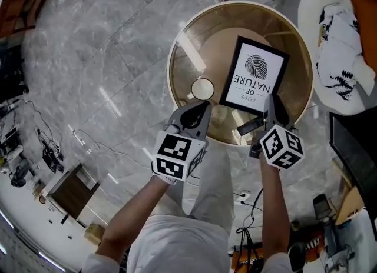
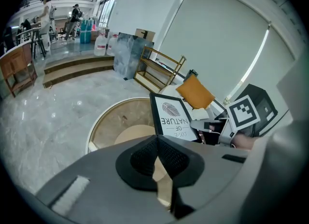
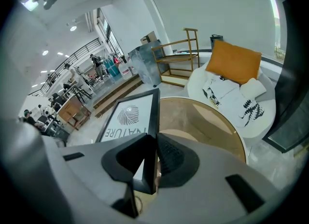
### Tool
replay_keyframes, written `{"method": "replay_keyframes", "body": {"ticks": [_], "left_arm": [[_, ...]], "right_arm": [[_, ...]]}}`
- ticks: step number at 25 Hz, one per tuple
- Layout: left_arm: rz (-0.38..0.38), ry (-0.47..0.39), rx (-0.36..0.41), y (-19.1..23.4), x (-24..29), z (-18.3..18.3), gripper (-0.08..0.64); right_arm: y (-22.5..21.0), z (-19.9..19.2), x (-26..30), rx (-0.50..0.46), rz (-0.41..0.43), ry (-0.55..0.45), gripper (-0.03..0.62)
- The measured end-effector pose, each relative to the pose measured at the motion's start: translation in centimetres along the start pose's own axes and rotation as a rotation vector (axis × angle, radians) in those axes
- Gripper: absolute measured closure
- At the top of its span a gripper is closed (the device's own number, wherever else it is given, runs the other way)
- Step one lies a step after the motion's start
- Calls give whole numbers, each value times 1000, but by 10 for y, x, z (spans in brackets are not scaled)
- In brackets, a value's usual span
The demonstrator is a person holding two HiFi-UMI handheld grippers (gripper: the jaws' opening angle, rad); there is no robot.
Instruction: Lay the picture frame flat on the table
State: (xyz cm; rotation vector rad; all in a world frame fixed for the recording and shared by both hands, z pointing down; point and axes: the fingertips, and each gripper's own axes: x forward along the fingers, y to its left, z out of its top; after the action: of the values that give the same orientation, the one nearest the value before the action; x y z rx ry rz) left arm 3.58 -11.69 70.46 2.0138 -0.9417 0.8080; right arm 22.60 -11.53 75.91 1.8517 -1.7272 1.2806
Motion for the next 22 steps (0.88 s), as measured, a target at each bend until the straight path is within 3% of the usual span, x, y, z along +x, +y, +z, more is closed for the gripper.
{"method": "replay_keyframes", "body": {"ticks": [10,22], "left_arm": [[16,37,-49,35,33,-16,557],[4,52,-76,36,50,-32,557]], "right_arm": [[-6,-11,56,1,-11,5,532],[-19,-44,99,0,-27,63,532]]}}
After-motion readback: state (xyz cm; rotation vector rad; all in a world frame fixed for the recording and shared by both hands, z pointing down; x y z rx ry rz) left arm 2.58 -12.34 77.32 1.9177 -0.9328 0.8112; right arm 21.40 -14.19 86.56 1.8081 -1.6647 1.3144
